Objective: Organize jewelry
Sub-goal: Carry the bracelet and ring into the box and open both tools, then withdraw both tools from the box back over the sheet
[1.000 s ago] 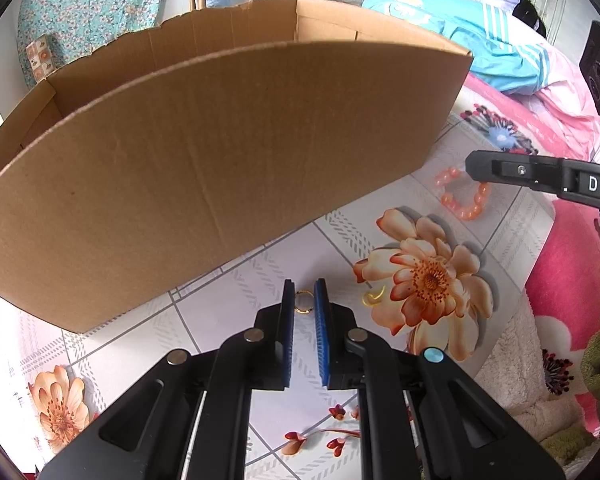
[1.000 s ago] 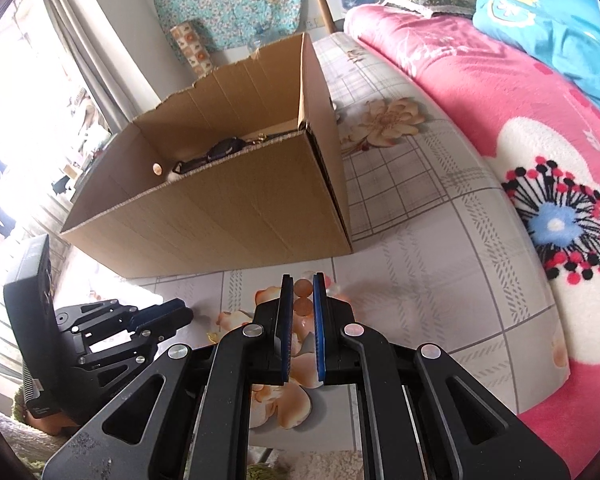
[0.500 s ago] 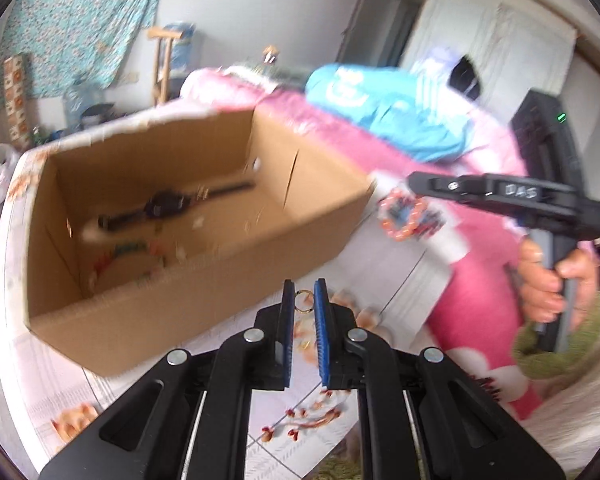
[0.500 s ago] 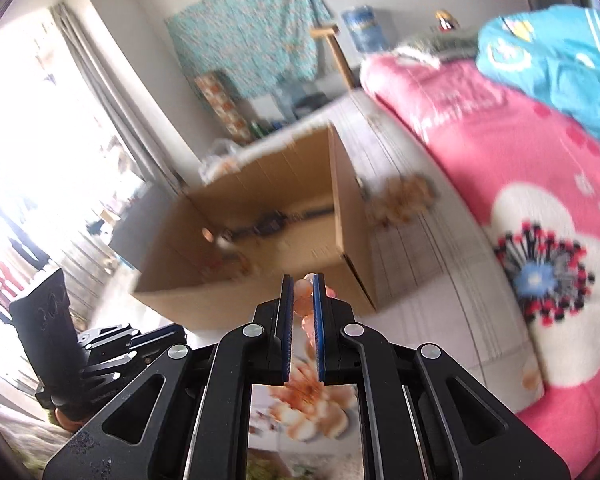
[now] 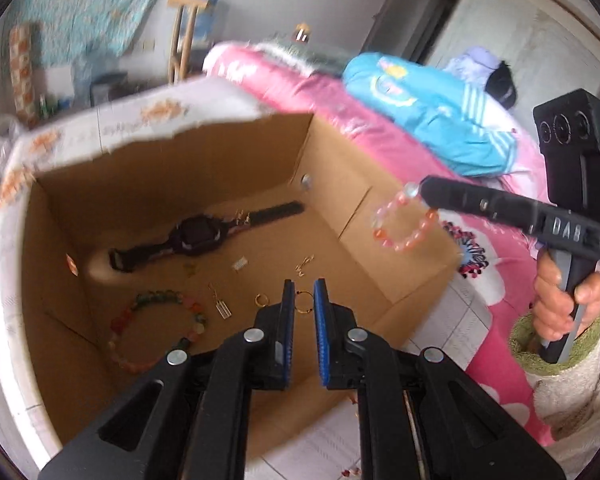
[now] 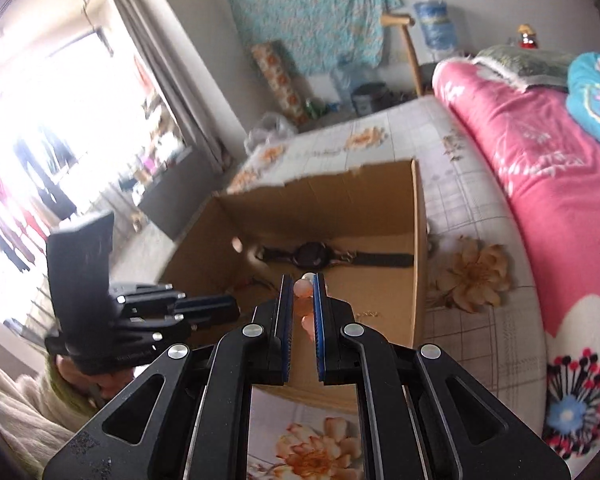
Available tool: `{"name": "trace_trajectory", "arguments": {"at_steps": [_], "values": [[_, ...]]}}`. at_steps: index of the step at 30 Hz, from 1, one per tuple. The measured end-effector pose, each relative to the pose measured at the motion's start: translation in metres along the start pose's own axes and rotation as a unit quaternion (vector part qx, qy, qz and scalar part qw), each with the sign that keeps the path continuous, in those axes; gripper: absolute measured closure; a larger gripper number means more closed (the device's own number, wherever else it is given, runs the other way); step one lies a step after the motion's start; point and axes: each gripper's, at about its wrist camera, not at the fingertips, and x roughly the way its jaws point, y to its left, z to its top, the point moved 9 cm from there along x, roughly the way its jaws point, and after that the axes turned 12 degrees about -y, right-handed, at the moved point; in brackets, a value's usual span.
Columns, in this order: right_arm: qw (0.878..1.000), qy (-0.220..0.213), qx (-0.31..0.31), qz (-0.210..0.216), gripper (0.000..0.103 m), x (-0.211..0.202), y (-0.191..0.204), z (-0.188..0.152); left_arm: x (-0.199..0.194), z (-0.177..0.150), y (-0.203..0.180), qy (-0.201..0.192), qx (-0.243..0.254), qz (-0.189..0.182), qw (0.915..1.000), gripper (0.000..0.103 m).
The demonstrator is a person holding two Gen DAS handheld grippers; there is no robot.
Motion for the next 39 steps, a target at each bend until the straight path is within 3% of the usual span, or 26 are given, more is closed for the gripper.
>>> {"name": "trace_trajectory", "arguments": {"at_steps": [6,7,9,10,14,23,29,31,35,39], "values": [[0.995,0.075,-0.068,-0.026,0.094,0.037,0.0,-0.027,0.024,-0.016,0.013,0.046,-0.021,0.018,0.9985,0.092],[0.993,0.088,-0.077,-0.02,0.094,0.04,0.004,-0.033,0.025,-0.017,0.013,0.051,-0.023,0.019,0.9983,0.088],[0.992,0.097,-0.084,-0.01,0.092,0.04,0.011,-0.04,0.026,-0.021,0.015,0.057,-0.027,0.025,0.9977,0.071],[0.991,0.097,-0.089,-0.009,0.092,0.04,0.013,-0.042,0.027,-0.021,0.015,0.055,-0.027,0.025,0.9978,0.069],[0.995,0.082,-0.062,-0.009,0.091,0.032,0.008,-0.039,0.021,-0.018,0.019,0.042,-0.028,0.036,0.9981,0.058],[0.999,-0.02,0.023,-0.034,0.076,-0.033,-0.011,-0.013,-0.022,-0.001,0.016,-0.026,-0.022,0.06,0.9976,0.039],[0.996,-0.054,0.036,-0.058,0.053,-0.054,0.0,-0.022,-0.066,0.01,0.01,-0.092,-0.018,0.083,0.9921,0.015],[0.995,-0.064,0.032,-0.067,0.04,-0.058,0.008,-0.025,-0.08,0.013,0.009,-0.113,-0.015,0.105,0.9879,0.006],[0.993,-0.07,0.0,-0.1,0.023,-0.061,0.023,-0.029,-0.105,0.015,0.009,-0.15,-0.003,0.163,0.9751,0.005],[0.987,-0.068,-0.043,-0.14,0.01,-0.058,0.034,-0.035,-0.115,0.008,0.015,-0.145,-0.016,0.212,0.9662,0.005]]}}
